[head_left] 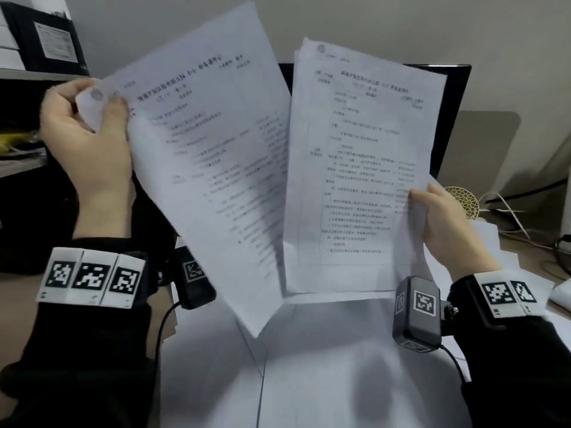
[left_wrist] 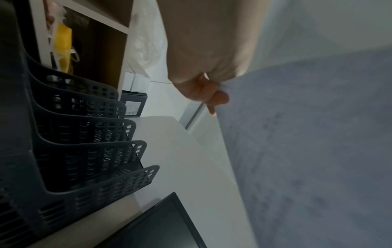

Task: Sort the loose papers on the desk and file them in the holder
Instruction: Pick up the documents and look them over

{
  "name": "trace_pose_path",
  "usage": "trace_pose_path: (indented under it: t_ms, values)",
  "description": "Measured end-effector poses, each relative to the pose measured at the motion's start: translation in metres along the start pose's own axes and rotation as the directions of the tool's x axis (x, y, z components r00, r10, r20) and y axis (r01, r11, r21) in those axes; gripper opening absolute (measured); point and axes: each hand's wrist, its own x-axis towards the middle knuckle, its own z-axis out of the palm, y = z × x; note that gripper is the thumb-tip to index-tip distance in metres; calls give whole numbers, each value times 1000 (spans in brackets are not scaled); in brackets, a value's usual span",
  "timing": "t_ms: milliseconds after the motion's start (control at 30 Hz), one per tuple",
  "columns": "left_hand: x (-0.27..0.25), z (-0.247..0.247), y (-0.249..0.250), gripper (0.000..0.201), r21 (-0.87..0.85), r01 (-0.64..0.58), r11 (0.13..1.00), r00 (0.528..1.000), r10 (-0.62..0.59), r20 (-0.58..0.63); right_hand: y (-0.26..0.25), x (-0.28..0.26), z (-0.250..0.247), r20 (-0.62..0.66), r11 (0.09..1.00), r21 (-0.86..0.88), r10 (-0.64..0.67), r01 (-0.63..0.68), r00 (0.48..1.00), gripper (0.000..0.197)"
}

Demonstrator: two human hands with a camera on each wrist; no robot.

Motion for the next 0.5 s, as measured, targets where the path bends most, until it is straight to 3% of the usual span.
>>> trace_pose_path:
  t_ms: [100,233,367,500]
  values:
    - [-10,4,10,18,-8,41,999,991,-39,130,0,0,-2,-1,999,45,25,-25,1000,22]
    - [-24,17,22,13,-59,20,998,967,-5,253,0,1,-3,3,998,59,6,-6,1000,22]
    - [-30,23,28,13,-82,42,996,951,-15,310,-4,4,-11,-89,992,117,-37,47,995,13]
    - [-35,27,25,14,-69,86,994,938,-58,343,-8,1,-17,-102,984,176,-25,43,995,26]
